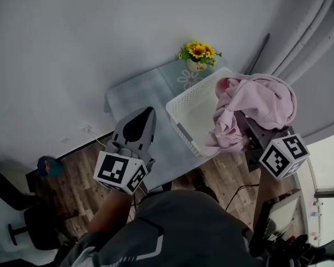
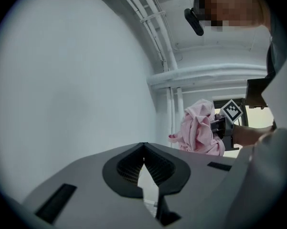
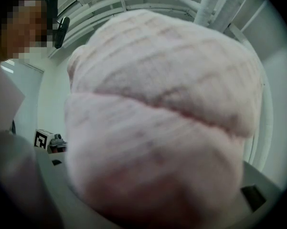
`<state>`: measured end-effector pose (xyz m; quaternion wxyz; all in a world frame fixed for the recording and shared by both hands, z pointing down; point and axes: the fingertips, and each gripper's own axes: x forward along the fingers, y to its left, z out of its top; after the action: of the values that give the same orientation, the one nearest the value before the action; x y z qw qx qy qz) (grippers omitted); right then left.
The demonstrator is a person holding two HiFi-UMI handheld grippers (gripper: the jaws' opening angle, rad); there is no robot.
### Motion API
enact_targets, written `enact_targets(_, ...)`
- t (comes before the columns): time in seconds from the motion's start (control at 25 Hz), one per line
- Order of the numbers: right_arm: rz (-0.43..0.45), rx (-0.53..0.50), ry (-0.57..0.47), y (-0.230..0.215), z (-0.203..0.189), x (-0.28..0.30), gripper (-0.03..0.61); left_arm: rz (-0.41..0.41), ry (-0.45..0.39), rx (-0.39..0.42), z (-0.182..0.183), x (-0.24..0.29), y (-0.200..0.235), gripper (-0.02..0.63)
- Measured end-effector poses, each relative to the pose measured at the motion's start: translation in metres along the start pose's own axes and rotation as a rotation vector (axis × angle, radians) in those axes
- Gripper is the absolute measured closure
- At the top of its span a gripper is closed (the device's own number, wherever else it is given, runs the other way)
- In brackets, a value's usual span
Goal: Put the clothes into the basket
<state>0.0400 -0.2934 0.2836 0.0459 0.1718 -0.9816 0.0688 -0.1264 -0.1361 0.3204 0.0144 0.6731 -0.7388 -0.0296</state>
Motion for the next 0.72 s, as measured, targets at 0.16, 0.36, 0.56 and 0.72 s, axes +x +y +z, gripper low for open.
enact_targets(0.16,0.135,-0.018,0.041,-0.003,-0.001,0.017,0.225,0.140,-0.027,-0.016,0.006,-0.009,-0.002,0.606)
enact_targets(0.36,0.276,-0.031,0.087,-0.025,-0.005,0.056,0.225,0.271,-0.002,0.004,0.002,0.009,-0.001,0.604)
enact_targets(0.56,0.406,-0.048,0.153,-0.035,-0.026,0.090,0.225,0.405,0.011,0.010,-0.002,0.015,0.008,0.604)
enact_targets(0.72,0.450,-0.051,0.220,-0.037,-0.049,0.108,0.225,0.478,0.028,0.007,-0.008,0.009,0.007,0.604)
